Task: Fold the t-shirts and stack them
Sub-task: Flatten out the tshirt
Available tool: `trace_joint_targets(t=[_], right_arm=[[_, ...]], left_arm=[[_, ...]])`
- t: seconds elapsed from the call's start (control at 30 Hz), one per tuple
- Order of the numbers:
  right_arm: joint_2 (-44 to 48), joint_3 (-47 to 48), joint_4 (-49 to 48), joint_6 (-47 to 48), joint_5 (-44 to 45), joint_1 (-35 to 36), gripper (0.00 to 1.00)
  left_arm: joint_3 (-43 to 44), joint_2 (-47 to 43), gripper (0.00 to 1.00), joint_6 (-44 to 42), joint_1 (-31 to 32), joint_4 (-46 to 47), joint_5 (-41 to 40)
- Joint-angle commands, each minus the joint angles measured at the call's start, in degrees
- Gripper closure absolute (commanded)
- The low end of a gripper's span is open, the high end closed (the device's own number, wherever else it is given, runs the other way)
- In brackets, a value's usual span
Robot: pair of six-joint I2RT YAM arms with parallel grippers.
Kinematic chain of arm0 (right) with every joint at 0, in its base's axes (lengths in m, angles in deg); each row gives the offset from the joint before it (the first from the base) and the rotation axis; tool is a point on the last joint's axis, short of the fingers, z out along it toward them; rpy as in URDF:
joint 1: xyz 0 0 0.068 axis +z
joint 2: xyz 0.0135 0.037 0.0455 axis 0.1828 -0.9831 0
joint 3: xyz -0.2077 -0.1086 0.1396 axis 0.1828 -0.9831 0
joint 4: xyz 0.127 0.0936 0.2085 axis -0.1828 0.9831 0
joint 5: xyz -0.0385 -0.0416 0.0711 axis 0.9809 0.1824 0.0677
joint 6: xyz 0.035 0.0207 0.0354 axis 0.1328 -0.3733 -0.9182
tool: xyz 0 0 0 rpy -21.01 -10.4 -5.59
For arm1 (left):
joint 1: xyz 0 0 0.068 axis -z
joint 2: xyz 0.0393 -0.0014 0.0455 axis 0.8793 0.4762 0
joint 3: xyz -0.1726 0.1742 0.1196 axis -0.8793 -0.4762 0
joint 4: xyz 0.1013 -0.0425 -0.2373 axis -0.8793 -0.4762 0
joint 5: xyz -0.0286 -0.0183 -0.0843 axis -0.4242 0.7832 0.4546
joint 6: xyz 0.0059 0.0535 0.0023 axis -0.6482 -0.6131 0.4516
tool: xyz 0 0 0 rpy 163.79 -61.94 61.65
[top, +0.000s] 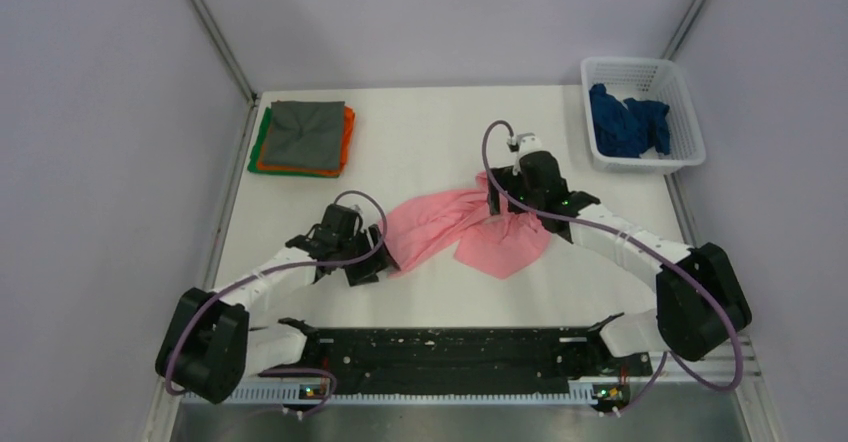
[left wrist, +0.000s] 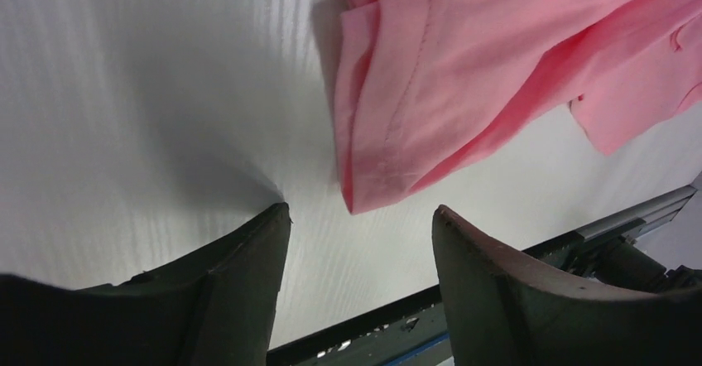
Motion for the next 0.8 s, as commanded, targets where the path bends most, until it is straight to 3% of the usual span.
trace_joint_targets(t=[0.0,0.17,0.2,0.27,0.43,0.57,0.63,0.77], right_arm=[[-2.0,2.1,-3.2,2.3,6.3,2.6,0.06],[-3.8,2.9,-6.0,4.5,5.7,2.8,0.06],[-4.7,3.3,-7.5,5.2,5.2,2.8,0.06],[-7.2,4.3,-10.0,6.8,4.2,2.9,0.07],[-15.9,9.5,-14.6,10.8,4.7,3.4,0.09],[-23.2,14.0,-17.0,11.0,9.6,3.4,0.17],[-25.9,15.4,-18.5,10.3,12.5,3.3,0.27],[-28.7,17.0,-19.1,9.7,15.8,3.4,0.61]], left_arm=[[-0.6,4.7,0.35,2.5,2.8,6.7,1.6],[0.9,11.4,0.5,2.9,4.6,10.6,2.7],[1.3,12.5,0.61,3.1,4.9,11.5,3.0],[1.8,14.4,0.98,3.5,5.0,12.9,3.7],[2.6,12.0,1.0,3.5,5.2,13.6,4.2],[2.8,6.4,1.0,3.1,5.1,10.7,1.4],[3.1,4.0,1.0,2.8,5.2,9.3,0.9],[4.2,-0.4,1.0,2.3,5.2,7.3,0.6]])
